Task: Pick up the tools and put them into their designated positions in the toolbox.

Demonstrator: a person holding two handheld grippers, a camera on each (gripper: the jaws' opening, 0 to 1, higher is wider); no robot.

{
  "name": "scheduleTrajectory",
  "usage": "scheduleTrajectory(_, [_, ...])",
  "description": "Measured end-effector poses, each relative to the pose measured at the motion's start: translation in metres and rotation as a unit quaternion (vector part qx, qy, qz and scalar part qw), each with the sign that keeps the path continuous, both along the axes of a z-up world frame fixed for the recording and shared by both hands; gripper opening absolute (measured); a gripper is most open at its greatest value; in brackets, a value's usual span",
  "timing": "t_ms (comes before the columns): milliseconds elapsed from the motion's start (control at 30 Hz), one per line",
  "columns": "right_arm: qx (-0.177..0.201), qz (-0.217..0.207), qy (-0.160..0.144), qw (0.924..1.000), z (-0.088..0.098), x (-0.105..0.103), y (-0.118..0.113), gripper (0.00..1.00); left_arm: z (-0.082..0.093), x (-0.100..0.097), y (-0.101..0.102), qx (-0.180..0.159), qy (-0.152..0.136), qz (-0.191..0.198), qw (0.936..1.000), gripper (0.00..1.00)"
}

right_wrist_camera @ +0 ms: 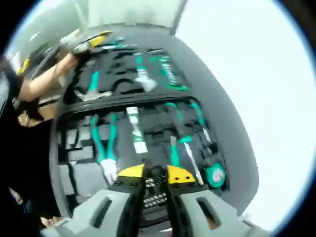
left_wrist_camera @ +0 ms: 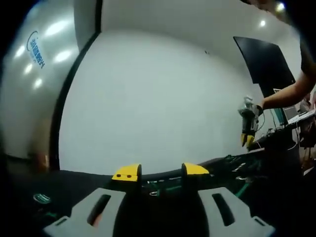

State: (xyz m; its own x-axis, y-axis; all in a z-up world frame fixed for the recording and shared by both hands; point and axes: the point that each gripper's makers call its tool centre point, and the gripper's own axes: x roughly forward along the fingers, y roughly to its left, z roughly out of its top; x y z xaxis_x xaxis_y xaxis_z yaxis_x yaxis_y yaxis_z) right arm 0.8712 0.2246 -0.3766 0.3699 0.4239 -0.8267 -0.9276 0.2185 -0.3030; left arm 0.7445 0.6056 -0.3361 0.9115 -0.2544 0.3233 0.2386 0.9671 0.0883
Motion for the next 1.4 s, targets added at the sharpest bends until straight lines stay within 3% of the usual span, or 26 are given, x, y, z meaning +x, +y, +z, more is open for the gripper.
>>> scheduleTrajectory(67, [-0.009,-0.023,-0.002,0.9997,-0.009,0.009,-0.005,0.18,0.0,0.0,0.0,0.0,0.0,0.0,1.0,0.27])
scheduleTrajectory(167, [-0.011,-0.015,-0.013,0.9997,-0.021,0.02,0.002,0.21,0.0,0.0,0.0,0.001,0.002,0.0,1.0,0.27])
scheduleTrajectory(233, [0.019,0.019,0.003,0.9996,-0.028,0.019,0.027,0.2,-0.001,0.001,0.0,0.003,0.003,0.0,1.0,0.27])
scheduleTrajectory(267, [0.03,0.007,0.018,0.9994,-0.031,0.021,0.035,0.2,-0.002,0.001,0.0,0.004,0.004,0.001,1.0,0.27])
scheduleTrajectory(300, [0.015,-0.026,0.037,0.9989,-0.04,0.027,0.039,0.2,-0.002,0.001,0.0,0.005,0.004,0.001,1.0,0.27])
scheduleTrajectory(333, [-0.005,-0.018,0.029,0.9994,-0.045,0.033,0.039,0.2,-0.002,0.001,-0.001,0.006,0.005,0.001,1.0,0.27])
scheduleTrajectory(367, [-0.026,0.003,0.016,0.9995,-0.05,0.039,0.04,0.15,-0.002,0.001,0.0,0.006,0.006,0.002,1.0,0.27])
scheduleTrajectory(400, [-0.023,0.027,0.028,0.999,-0.047,0.046,0.046,0.04,-0.003,0.001,0.0,0.006,0.007,0.003,1.0,0.27])
scheduleTrajectory(433, [-0.015,-0.01,0.067,0.9976,-0.052,0.046,0.048,0.03,-0.003,0.001,0.0,0.007,0.008,0.004,0.9999,0.27])
scheduleTrajectory(467, [-0.001,-0.029,0.091,0.9954,-0.049,0.045,0.05,0.01,-0.003,0.002,0.001,0.007,0.009,0.004,0.9999,0.27])
scheduleTrajectory(500, [0.035,0.008,0.099,0.9944,-0.035,0.036,0.064,0.0,-0.004,0.002,0.001,0.007,0.01,0.004,0.9999,0.27])
scheduleTrajectory(633, [0.114,0.04,0.094,0.9883,0.008,0.013,0.091,0.0,-0.003,0.001,0.0,0.006,0.008,0.002,0.9999,0.27])
scheduleTrajectory(700, [0.078,0.066,0.053,0.9934,0.013,0.002,0.092,0.0,-0.002,0.001,-0.001,0.006,0.006,0.0,1.0,0.27])
scheduleTrajectory(733, [0.041,0.064,0.019,0.9969,0.012,0.004,0.086,0.0,-0.002,0.001,-0.001,0.005,0.006,0.0,1.0,0.27])
scheduleTrajectory(767, [0.026,0.049,0.008,0.9985,0.011,0.007,0.081,0.0,-0.002,0.0,-0.001,0.005,0.006,0.0,1.0,0.27])
scheduleTrajectory(867, [-0.06,0.031,0.025,0.9974,-0.006,0.007,0.054,0.02,-0.002,0.0,-0.001,0.006,0.008,0.0,1.0,0.27])
scheduleTrajectory(900, [-0.095,0.013,0.01,0.9953,-0.013,0.019,0.039,0.07,-0.003,0.0,-0.001,0.006,0.008,0.0,0.9999,0.27])
scheduleTrajectory(933, [-0.109,0.001,0.016,0.9939,-0.019,0.022,0.033,0.1,-0.003,0.001,-0.002,0.007,0.008,0.0,0.9999,0.27])
scheduleTrajectory(967, [-0.136,-0.016,0.04,0.9897,-0.03,0.024,0.02,0.12,-0.003,0.001,-0.002,0.007,0.008,0.001,0.9999,0.27])
scheduleTrajectory(1033, [-0.14,-0.021,0.044,0.9889,-0.042,0.029,0.016,0.16,-0.003,0.002,-0.001,0.006,0.009,0.001,0.9999,0.27])
scheduleTrajectory(1100, [-0.153,-0.033,0.063,0.9856,-0.049,0.035,0.009,0.09,-0.003,0.002,-0.001,0.006,0.009,0.001,0.9999,0.27])
scheduleTrajectory(1167, [-0.11,-0.051,0.099,0.9877,-0.038,0.044,0.022,0.07,-0.003,0.002,-0.001,0.007,0.01,0.002,0.9999,0.27])
scheduleTrajectory(1200, [-0.089,-0.03,0.103,0.9902,-0.034,0.044,0.028,0.06,-0.003,0.002,-0.001,0.007,0.01,0.002,0.9999,0.27])
scheduleTrajectory(1333, [0.022,-0.006,0.128,0.9915,-0.001,0.026,0.062,0.06,-0.004,0.003,-0.001,0.006,0.01,0.001,0.9999,0.27])
scheduleTrajectory(1400, [0.084,-0.002,0.139,0.9867,0.016,0.013,0.078,0.06,-0.003,0.003,-0.002,0.006,0.009,0.001,0.9999,0.27])
